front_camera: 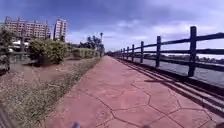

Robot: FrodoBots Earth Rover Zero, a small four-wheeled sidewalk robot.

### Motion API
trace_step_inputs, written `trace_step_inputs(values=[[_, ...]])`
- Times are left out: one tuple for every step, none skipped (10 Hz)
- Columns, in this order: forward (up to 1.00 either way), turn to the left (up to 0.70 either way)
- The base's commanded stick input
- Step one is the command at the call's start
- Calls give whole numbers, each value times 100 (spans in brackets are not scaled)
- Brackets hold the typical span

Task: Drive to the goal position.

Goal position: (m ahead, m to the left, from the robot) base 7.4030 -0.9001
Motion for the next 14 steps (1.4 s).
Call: trace_step_inputs(values=[[70, 0], [70, 0], [70, 0], [70, 0], [70, 0], [70, 4], [70, 35], [70, 35], [70, 35], [70, 35], [70, 35], [70, 35], [70, 21], [70, 0]])
